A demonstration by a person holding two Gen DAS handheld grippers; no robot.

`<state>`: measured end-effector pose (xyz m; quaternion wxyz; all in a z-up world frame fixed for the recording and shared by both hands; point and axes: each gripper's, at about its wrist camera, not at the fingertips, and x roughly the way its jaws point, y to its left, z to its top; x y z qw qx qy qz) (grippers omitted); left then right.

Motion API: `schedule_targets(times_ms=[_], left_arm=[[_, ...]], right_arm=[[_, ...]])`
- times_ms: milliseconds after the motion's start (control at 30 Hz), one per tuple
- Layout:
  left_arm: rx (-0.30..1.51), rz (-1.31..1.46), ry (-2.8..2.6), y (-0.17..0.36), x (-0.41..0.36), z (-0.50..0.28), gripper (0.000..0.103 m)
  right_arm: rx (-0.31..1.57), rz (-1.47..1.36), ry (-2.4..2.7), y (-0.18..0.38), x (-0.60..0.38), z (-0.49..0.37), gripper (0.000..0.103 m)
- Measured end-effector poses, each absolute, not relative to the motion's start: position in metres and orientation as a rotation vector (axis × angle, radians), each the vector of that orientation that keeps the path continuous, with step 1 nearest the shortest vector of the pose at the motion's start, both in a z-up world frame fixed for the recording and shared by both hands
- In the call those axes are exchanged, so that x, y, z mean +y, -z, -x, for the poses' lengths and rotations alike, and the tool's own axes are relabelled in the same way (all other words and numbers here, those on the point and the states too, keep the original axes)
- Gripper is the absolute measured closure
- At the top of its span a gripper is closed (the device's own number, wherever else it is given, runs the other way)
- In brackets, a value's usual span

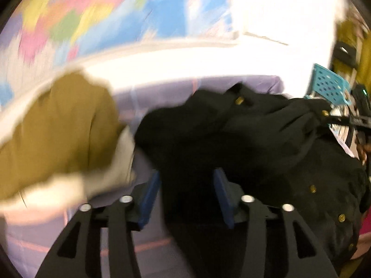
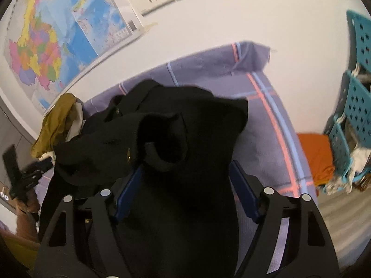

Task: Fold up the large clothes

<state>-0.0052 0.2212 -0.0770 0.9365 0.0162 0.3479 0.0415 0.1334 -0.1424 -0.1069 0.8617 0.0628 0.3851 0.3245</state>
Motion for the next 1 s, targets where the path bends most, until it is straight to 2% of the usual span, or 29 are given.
schedule_targets(times_ms=[200, 233, 300, 333, 367, 400, 433, 533, 733, 767, 800, 833, 867, 933, 1000], left_arm=[[0.668, -0.161, 0.086, 0.061, 0.164, -0.024, 0.044], [0.660, -0.191, 0.123, 0.062, 0.149, -0.031, 0.040], [0.658, -0.221, 0.182, 0.065, 0.128, -0.040, 0.036], [0.665, -0.233, 0.215, 0.067, 0.117, -0.047, 0.036], [0.671, -0.241, 0.252, 0.070, 0.105, -0.056, 0.036], [0.676, -0.249, 0.274, 0.072, 0.097, -0.064, 0.033], [0.677, -0.257, 0.281, 0.073, 0.091, -0.067, 0.027], [0.651, -0.260, 0.289, 0.070, 0.074, -0.080, 0.021], [0.572, -0.156, 0.273, 0.048, 0.073, -0.091, 0.021], [0.564, -0.116, 0.265, 0.045, 0.080, -0.093, 0.030], [0.553, -0.091, 0.257, 0.042, 0.086, -0.092, 0.056], [0.549, -0.067, 0.252, 0.036, 0.095, -0.092, 0.086], [0.539, -0.028, 0.233, 0.030, 0.106, -0.091, 0.093], [0.494, 0.018, 0.167, 0.018, 0.127, -0.084, 0.096], [0.441, 0.075, 0.084, 0.002, 0.162, -0.070, 0.096]], right_arm=[[0.749, -0.121, -0.748, 0.095, -0.138, -0.124, 0.026], [0.760, -0.124, -0.774, 0.096, -0.134, -0.125, 0.026], [0.783, -0.125, -0.814, 0.099, -0.122, -0.132, 0.031], [0.793, -0.120, -0.836, 0.099, -0.117, -0.134, 0.046], [0.804, -0.118, -0.888, 0.097, -0.109, -0.136, 0.072], [0.803, -0.117, -0.914, 0.094, -0.104, -0.136, 0.086], [0.796, -0.116, -0.952, 0.085, -0.097, -0.135, 0.093], [0.735, -0.125, -1.058, 0.051, -0.079, -0.122, 0.093], [0.655, -0.119, -1.243, -0.011, -0.037, -0.102, 0.094], [0.652, -0.113, -1.267, -0.017, -0.030, -0.101, 0.094], [0.652, -0.122, -1.288, -0.023, -0.025, -0.101, 0.094], [0.655, -0.123, -1.293, -0.025, -0.022, -0.102, 0.094], [0.650, -0.114, -1.286, -0.028, -0.019, -0.101, 0.093], [0.618, -0.170, -1.291, -0.033, -0.029, -0.103, 0.084], [0.566, -0.242, -1.264, -0.037, -0.052, -0.106, 0.065]])
